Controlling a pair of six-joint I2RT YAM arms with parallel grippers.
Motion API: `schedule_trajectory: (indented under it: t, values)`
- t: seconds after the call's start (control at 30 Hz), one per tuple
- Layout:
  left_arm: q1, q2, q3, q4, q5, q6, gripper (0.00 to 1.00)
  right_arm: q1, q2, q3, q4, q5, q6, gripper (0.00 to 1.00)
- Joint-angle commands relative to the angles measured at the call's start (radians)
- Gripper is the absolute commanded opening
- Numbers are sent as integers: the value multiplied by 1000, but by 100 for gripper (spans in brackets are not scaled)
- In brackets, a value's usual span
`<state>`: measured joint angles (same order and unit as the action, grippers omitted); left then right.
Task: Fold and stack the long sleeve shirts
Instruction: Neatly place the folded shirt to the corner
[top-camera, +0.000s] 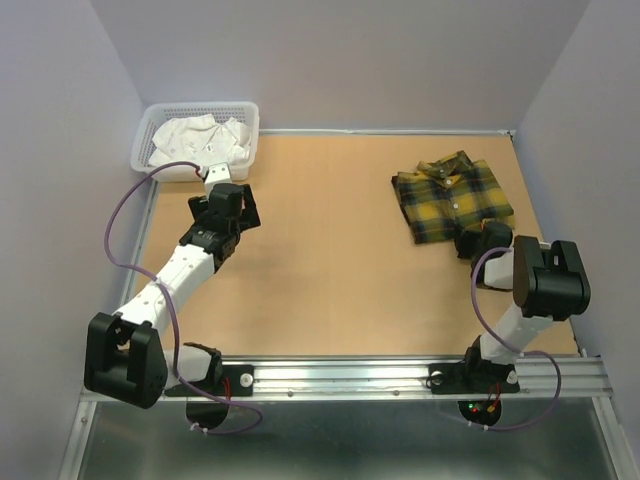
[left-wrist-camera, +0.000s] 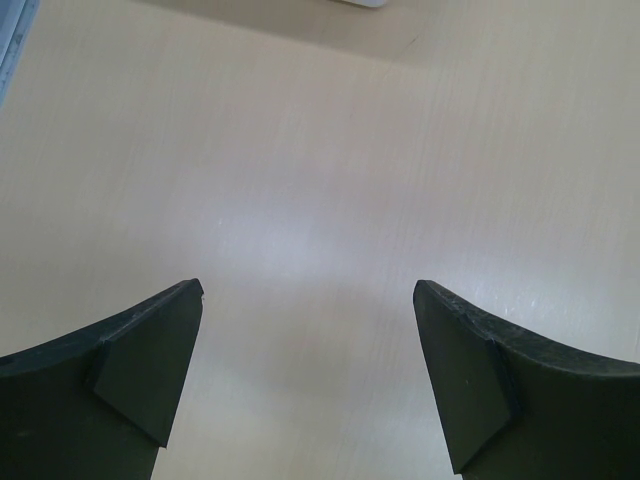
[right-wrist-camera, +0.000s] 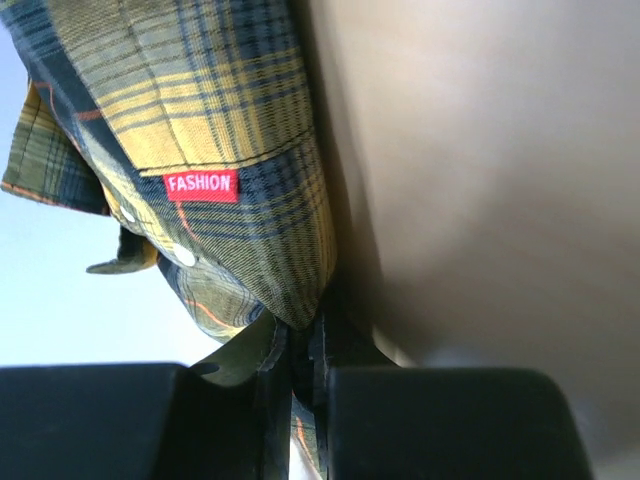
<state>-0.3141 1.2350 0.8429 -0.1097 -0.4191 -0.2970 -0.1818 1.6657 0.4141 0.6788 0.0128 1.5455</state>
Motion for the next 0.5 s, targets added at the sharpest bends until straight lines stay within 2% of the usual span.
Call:
schedule_trajectory:
  t: [0.0,0.2,0.47]
  values:
    - [-3,-65,-14,56,-27,6,98,-2,97,100,33,136,149,1]
    - [-3,-60,-24,68,-41,15,98,-2,230,270,39,217,211,1]
    - [-3,-49,-36,79,-41,16,98,-7,445,520,38,182,170,1]
